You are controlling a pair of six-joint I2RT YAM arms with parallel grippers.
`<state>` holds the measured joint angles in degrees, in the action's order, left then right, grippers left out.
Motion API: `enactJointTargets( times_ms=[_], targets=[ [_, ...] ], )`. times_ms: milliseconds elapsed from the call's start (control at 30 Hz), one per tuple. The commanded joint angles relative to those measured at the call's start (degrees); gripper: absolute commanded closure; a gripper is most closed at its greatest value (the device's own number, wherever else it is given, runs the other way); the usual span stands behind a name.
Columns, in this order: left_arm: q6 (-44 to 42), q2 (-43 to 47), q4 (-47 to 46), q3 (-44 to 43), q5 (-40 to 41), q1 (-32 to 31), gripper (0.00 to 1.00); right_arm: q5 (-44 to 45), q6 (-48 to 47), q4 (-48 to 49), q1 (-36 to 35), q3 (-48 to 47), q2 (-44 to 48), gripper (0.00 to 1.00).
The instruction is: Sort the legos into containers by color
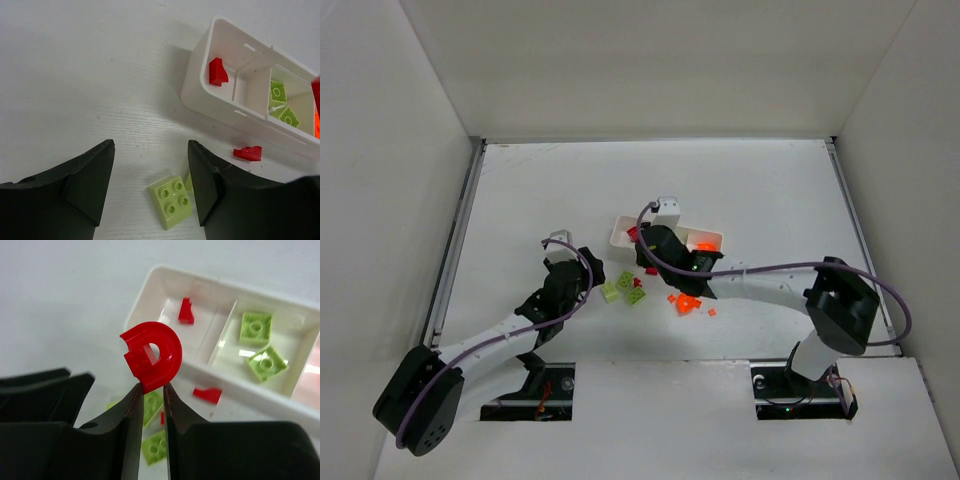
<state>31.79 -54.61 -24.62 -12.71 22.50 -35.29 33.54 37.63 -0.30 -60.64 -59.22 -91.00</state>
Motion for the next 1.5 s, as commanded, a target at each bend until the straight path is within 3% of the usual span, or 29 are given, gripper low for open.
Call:
enactJointTargets(
  times_ms=[0,367,533,800,1133,1467],
  targets=[
    [-0.15,-0.15,-2.10,0.32,0.00,0.35,0.43,-3.91,-5.54,5.83,3.29,-4.93,-4.52,0.76],
    [1.60,-2.17,1.32,-1.26,2.19,-1.31,0.50,-8.31,-6.25,6.98,6.55,-10.21,-11.74,0.74],
    [8.19,0.99,10.72,-2.41,5.00,-5.17,0.50,-8.23,-6.42,7.24,6.55,-10.13,-11.92,0.57],
    [14.87,6.44,24.44,-5.13,13.52,-15.63,0.48,-6.74,-6.86,8.29,6.11,-5.83,-6.40,0.50],
    [18.04,-7.51,26.03,-10.40,18.89,-21.53,0.51,-6.38,-5.64,9.17,1.37,7.97,6.35,0.46],
    [16.73,-15.00,19.71,-11.72,20.39,-21.09,0.52,-8.58,-3.62,10.13,-3.73,19.05,8.56,0.26]
  ],
)
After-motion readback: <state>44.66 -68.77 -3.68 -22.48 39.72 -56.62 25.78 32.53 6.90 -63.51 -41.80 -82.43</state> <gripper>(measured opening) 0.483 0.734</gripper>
